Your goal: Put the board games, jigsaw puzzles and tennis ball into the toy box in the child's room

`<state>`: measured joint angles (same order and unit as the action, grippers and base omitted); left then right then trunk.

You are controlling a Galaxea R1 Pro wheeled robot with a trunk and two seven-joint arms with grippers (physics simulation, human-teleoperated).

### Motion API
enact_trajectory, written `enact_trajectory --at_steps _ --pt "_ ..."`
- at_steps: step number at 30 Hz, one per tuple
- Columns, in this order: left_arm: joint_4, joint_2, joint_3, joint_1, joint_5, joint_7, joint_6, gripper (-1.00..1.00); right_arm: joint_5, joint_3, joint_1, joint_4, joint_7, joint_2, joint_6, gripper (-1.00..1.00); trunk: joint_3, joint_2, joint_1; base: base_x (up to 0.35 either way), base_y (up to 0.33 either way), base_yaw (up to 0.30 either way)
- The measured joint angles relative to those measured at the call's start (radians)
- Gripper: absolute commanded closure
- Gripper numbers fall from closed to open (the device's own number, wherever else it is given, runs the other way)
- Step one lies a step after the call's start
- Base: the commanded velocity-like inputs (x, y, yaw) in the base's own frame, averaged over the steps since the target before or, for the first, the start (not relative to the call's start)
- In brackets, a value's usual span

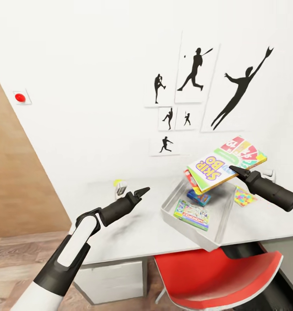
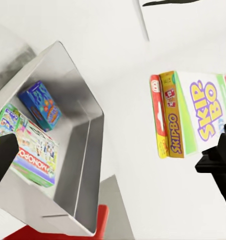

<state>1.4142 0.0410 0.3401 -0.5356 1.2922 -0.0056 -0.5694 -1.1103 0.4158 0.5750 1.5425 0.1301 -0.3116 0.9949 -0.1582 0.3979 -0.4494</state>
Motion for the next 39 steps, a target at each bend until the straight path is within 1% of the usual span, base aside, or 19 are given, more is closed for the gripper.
enact_trajectory --at_steps 9,15,21,39 --pt "0.005 0.000 0.004 0.001 -0.002 0.005 0.001 -1.00 -0.006 0.000 -0.002 0.002 0.000 0.000 0.000 1.00 0.003 0.000 0.000 0.013 -0.039 -0.101" --pt "0.006 0.001 0.016 0.000 -0.003 0.008 0.001 -1.00 -0.003 0.000 -0.002 0.003 0.000 0.000 0.000 1.00 0.004 0.000 0.000 0.081 -0.205 -0.021" --pt "0.006 0.001 0.019 0.000 -0.004 0.009 0.002 -1.00 -0.001 0.000 -0.002 0.002 0.000 0.000 0.000 1.00 0.004 0.000 0.000 0.083 -0.204 -0.006" --pt "0.006 0.003 0.019 0.001 -0.004 0.007 0.002 -1.00 -0.005 0.000 -0.005 0.004 0.000 0.000 0.000 1.00 0.007 0.000 0.000 0.008 -0.020 -0.029"
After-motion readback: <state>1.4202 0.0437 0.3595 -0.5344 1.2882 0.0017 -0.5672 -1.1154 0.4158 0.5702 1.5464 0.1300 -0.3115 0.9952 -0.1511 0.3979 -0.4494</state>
